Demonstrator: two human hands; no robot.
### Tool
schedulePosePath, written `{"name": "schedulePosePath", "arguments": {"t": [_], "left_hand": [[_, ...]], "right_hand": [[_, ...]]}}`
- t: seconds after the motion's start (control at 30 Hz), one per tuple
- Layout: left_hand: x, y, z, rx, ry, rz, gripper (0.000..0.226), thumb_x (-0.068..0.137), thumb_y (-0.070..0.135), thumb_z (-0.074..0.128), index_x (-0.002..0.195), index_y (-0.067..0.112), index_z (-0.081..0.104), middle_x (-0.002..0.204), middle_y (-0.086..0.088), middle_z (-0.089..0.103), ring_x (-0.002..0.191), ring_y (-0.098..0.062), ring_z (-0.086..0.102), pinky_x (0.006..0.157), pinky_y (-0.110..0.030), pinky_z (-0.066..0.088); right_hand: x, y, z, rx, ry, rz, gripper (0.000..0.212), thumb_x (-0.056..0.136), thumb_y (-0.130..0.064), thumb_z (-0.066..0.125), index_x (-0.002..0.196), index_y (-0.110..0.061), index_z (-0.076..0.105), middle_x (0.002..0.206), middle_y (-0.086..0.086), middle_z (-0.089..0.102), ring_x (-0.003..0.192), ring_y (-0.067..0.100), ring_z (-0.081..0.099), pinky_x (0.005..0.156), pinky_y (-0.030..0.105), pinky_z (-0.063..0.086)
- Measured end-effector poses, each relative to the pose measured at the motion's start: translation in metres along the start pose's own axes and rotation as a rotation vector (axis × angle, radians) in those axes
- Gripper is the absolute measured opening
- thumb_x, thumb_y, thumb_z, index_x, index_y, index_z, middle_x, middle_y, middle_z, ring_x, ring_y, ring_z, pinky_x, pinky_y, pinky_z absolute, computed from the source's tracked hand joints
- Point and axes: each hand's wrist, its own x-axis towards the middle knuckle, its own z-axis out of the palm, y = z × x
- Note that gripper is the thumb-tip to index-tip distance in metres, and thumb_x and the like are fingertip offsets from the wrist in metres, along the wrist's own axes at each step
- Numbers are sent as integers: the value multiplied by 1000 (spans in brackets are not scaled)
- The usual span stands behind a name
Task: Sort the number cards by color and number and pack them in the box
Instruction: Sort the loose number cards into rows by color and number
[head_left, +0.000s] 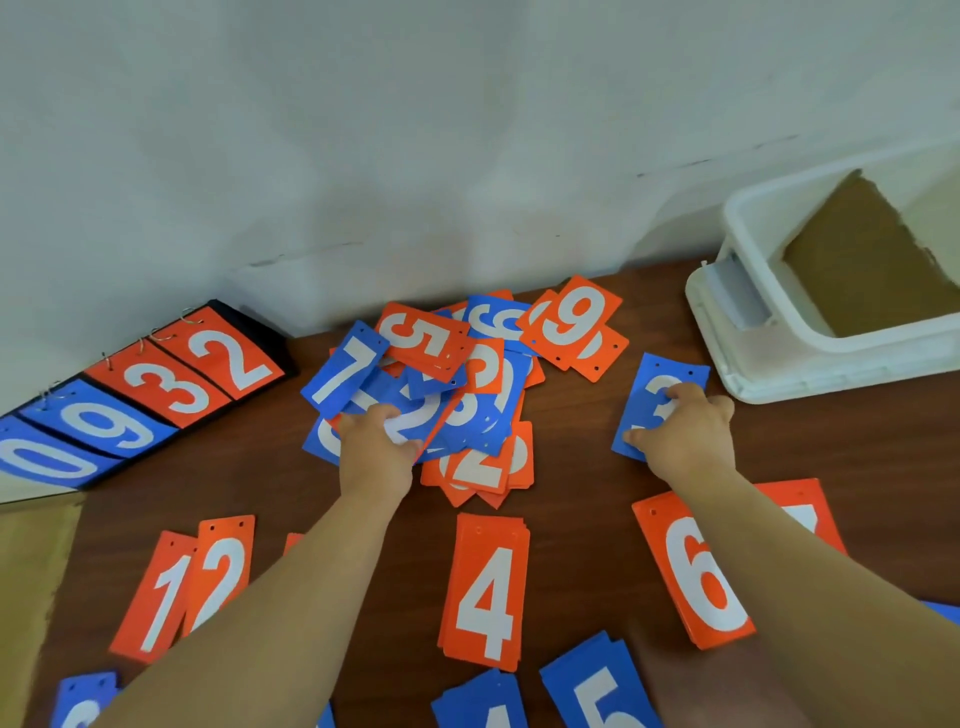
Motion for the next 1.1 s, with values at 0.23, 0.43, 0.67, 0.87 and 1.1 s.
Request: {"name": "schedulePosePath", "arguments": {"t": [0.23, 0.43, 0.67, 0.87, 1.1], "left_hand": [[-37, -24, -24, -194, 84, -49, 34, 104, 22, 55, 137, 27, 58, 124, -7, 66, 103, -24, 65, 76, -34, 55], [-34, -50, -46, -148, 43, -106, 54, 106, 17, 47, 156, 33, 36, 138, -9, 57, 125, -25, 58, 80, -36, 56], [-36, -76, -79, -232, 102, -49, 46, 108, 15, 39, 152, 26, 45, 152, -10, 47, 139, -29, 45, 100, -41, 48], [-83, -109, -133, -587, 140, -95, 50, 98, 5, 56, 140, 32, 59, 140, 2, 54, 91, -16, 69, 61, -27, 56], [-168, -200, -193, -708, 108, -76, 37, 89, 8, 72, 117, 33, 71, 118, 7, 68, 87, -9, 67, 66, -22, 52]], "right_hand": [[-39, 3, 0, 165, 67, -191, 54, 91, -8, 69, 141, -21, 53, 141, 6, 53, 115, 29, 60, 85, 41, 56], [-89, -1, 16, 245, 54, -216, 51, 92, -9, 68, 140, -22, 55, 146, 3, 53, 121, 25, 58, 87, 35, 52], [-138, -9, 30, 241, 88, -225, 47, 94, -11, 69, 138, -23, 55, 143, 2, 56, 76, 5, 57, 55, 13, 39], [-202, -29, 42, 369, 41, -256, 37, 96, -13, 66, 128, -30, 60, 105, -4, 66, 67, 18, 63, 49, 29, 50], [-307, -58, 83, 333, -159, -391, 33, 96, -13, 66, 116, -40, 62, 108, -13, 65, 67, 18, 64, 56, 32, 53]]}}
